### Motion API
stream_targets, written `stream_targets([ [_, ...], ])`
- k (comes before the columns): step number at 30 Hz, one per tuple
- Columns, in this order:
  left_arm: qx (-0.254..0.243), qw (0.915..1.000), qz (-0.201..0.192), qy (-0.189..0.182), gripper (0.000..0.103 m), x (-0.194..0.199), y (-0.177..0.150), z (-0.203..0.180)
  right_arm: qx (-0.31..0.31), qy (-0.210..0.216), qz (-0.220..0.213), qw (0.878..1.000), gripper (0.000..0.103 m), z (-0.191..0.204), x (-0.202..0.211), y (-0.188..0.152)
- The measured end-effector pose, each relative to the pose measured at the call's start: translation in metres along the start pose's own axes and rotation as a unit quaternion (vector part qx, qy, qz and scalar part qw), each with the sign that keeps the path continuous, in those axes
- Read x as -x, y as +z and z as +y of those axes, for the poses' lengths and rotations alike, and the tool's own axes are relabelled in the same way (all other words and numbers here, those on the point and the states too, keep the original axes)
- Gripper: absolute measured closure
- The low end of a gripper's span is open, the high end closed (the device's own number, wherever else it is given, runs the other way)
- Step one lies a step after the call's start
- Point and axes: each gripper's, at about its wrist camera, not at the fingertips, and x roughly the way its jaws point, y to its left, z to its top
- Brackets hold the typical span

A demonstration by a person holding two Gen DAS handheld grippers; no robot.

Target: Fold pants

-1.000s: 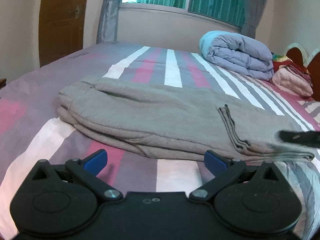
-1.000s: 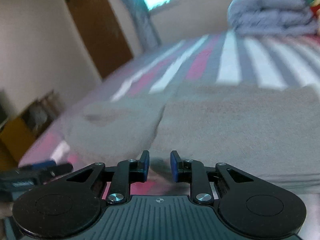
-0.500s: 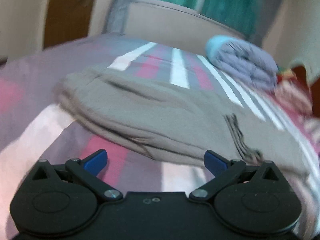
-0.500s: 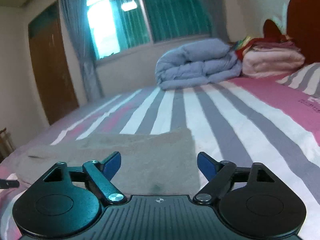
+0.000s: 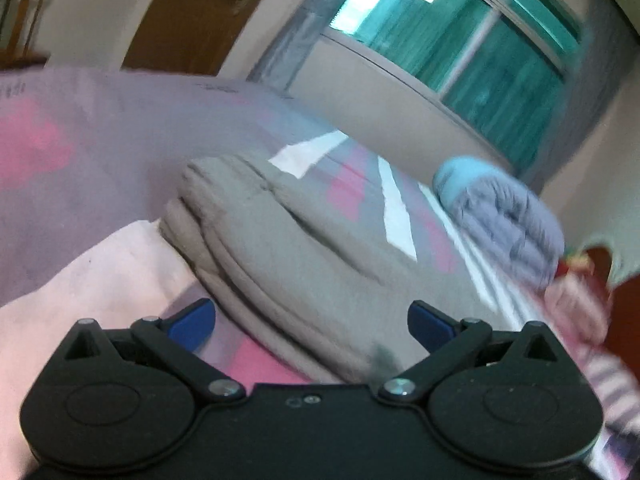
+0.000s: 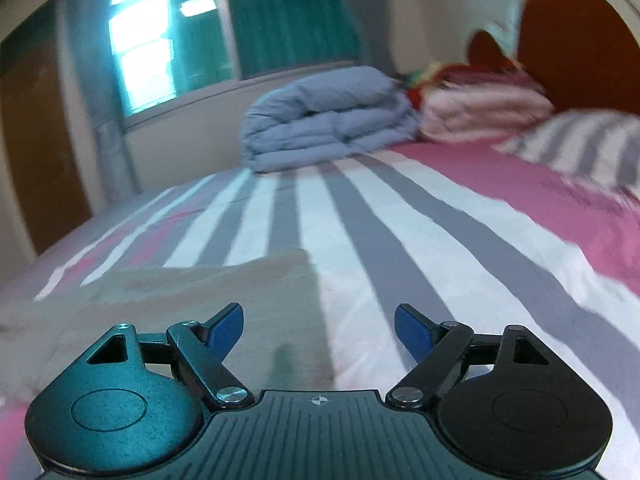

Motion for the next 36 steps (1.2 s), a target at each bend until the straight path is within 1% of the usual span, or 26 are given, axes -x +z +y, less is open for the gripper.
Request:
stream_targets([
  [2, 0.064, 0.9978, 0.009, -0.015, 0.012, -0.013, 0.008, 0.023, -0.014, -0.009, 0.003, 1.0, 0.021, -0.005, 0.0, 0.0],
  [4, 0.114, 0.9933, 0.005, -0.021, 0.028, -0.02, 0.011, 0.044, -0.016, -0.015, 0.003, 1.0, 0.021, -0.006, 0.001, 0.001],
  [6, 0.143, 0.9891, 0.004, -0.034, 0.034, -0.028, 0.014, 0.058, -0.017, -0.015, 0.004, 1.0, 0.021, -0.007, 0.004, 0.0],
  [7, 0.15, 0.9878, 0.006, -0.042, 0.034, -0.034, 0.017, 0.062, -0.017, -0.018, 0.002, 1.0, 0.021, -0.007, 0.005, 0.001],
  [10, 0.151, 0.9866, 0.019, -0.057, 0.032, -0.055, 0.03, 0.069, -0.022, -0.024, 0.002, 0.999, 0.021, -0.011, 0.005, 0.002],
  [12, 0.148, 0.9866, 0.018, -0.065, 0.032, -0.065, 0.035, 0.072, -0.033, -0.027, 0.002, 0.999, 0.021, -0.017, 0.001, 0.004],
  [13, 0.145, 0.9868, 0.015, -0.07, 0.032, -0.069, 0.035, 0.073, -0.037, -0.029, 0.002, 0.999, 0.021, -0.021, -0.001, 0.006],
  [14, 0.143, 0.987, 0.013, -0.072, 0.035, -0.07, 0.035, 0.072, -0.044, -0.036, 0.0, 0.998, 0.021, -0.027, -0.004, 0.008],
  [15, 0.142, 0.9883, 0.008, -0.054, 0.071, -0.067, 0.033, 0.073, -0.057, -0.042, -0.001, 0.997, 0.021, -0.033, -0.006, 0.01],
  [16, 0.157, 0.9865, 0.003, -0.046, 0.075, -0.064, 0.03, 0.077, -0.071, -0.048, 0.0, 0.996, 0.021, -0.041, -0.008, 0.011],
  [17, 0.17, 0.9835, -0.021, -0.057, 0.076, -0.053, 0.023, 0.08, -0.088, -0.056, 0.002, 0.995, 0.021, -0.049, -0.01, 0.013],
  [19, 0.137, 0.9875, -0.061, -0.05, 0.076, -0.034, 0.018, 0.067, -0.117, -0.066, 0.006, 0.991, 0.021, -0.061, -0.008, 0.013],
  [20, 0.129, 0.9879, -0.073, -0.045, 0.076, -0.027, 0.016, 0.062, -0.128, -0.063, 0.005, 0.99, 0.021, -0.066, -0.005, 0.014],
  [22, 0.132, 0.9869, -0.085, -0.038, 0.076, -0.019, 0.016, 0.052, -0.14, -0.053, 0.004, 0.989, 0.021, -0.073, 0.001, 0.017],
  [23, 0.123, 0.988, -0.089, -0.03, 0.076, -0.015, 0.017, 0.043, -0.147, -0.048, 0.004, 0.988, 0.021, -0.077, 0.003, 0.018],
  [24, 0.095, 0.9905, -0.096, -0.026, 0.077, -0.011, 0.019, 0.028, -0.158, -0.041, 0.005, 0.987, 0.021, -0.083, 0.004, 0.019],
  [25, 0.058, 0.9925, -0.104, -0.029, 0.077, -0.004, 0.022, 0.007, -0.17, -0.036, 0.008, 0.985, 0.021, -0.089, 0.004, 0.021],
  [26, 0.025, 0.9928, -0.11, -0.04, 0.077, 0.001, 0.025, -0.013, -0.186, -0.032, 0.016, 0.982, 0.021, -0.096, 0.003, 0.022],
  [28, -0.041, 0.9894, -0.123, -0.064, 0.077, 0.01, 0.025, -0.063, -0.201, -0.026, 0.032, 0.979, 0.021, -0.107, -0.002, 0.025],
  [29, -0.07, 0.9876, -0.123, -0.067, 0.077, 0.012, 0.021, -0.085, -0.201, -0.026, 0.033, 0.979, 0.021, -0.109, -0.001, 0.026],
  [31, -0.134, 0.9814, -0.117, -0.072, 0.077, 0.008, 0.01, -0.141, -0.189, -0.027, 0.043, 0.981, 0.021, -0.112, 0.0, 0.03],
  [32, -0.159, 0.9778, -0.113, -0.077, 0.077, 0.006, 0.002, -0.162, -0.181, -0.029, 0.045, 0.982, 0.021, -0.113, 0.001, 0.033],
  [33, -0.194, 0.9721, -0.107, -0.077, 0.077, 0.001, -0.01, -0.191, -0.173, -0.031, 0.044, 0.983, 0.021, -0.114, 0.003, 0.036],
  [36, -0.276, 0.9544, -0.093, -0.066, 0.077, -0.013, -0.051, -0.257, -0.143, -0.033, 0.035, 0.989, 0.021, -0.12, 0.014, 0.046],
])
